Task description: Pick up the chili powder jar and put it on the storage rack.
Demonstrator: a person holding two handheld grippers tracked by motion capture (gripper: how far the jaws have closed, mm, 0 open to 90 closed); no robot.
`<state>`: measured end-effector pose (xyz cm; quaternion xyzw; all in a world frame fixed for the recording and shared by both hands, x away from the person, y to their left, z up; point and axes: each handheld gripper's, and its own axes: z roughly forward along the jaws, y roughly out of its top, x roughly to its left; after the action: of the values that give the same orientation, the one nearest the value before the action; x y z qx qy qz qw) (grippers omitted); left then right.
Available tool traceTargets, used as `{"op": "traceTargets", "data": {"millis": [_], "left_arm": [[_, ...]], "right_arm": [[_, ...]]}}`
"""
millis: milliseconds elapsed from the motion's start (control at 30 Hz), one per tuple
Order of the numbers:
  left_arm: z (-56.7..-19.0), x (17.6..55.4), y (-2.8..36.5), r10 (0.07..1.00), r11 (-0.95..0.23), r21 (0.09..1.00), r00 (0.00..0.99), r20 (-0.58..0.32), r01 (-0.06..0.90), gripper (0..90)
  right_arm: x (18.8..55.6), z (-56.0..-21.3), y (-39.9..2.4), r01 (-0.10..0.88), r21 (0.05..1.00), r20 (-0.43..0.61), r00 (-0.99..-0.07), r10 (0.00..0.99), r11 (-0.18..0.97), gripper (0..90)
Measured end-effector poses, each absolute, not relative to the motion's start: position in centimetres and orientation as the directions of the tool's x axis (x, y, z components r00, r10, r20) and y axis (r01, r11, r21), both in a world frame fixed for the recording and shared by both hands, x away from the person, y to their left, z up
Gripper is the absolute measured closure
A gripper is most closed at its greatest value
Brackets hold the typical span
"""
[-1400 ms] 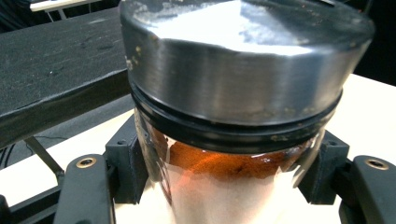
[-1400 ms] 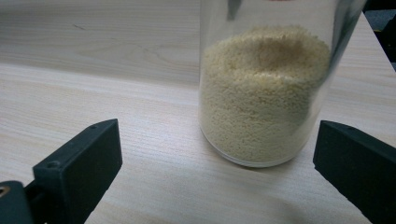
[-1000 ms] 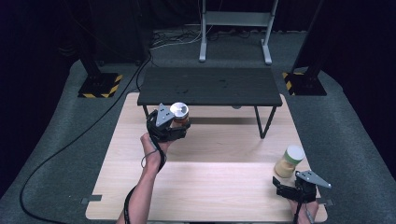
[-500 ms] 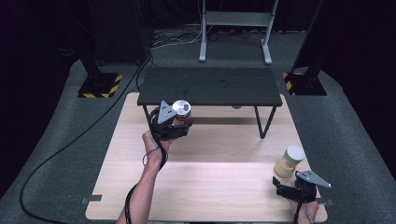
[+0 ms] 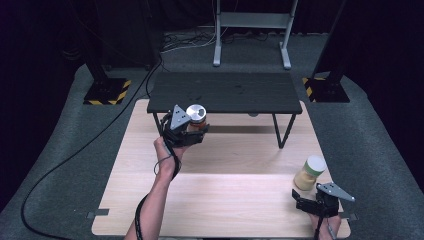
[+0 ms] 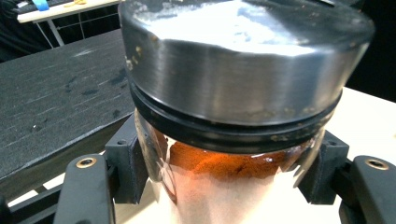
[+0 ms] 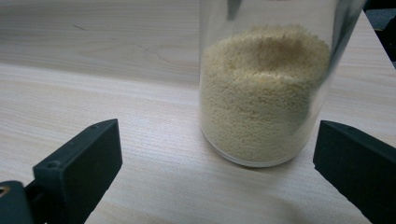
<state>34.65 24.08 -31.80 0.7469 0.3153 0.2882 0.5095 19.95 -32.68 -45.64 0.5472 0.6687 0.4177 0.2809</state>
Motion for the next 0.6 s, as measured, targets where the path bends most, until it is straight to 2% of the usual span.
{"op": "traceTargets", "data": {"millis": [600], "left_arm": [[-30.90, 35.21, 23.91, 0.758, -0.272, 0.947, 0.645, 0.100, 0.172, 31.7]], "right_arm": [[19.95, -45.64, -32.64, 0.497, 0.866, 0.079, -0.243, 0.967, 0.054, 0.4]]}}
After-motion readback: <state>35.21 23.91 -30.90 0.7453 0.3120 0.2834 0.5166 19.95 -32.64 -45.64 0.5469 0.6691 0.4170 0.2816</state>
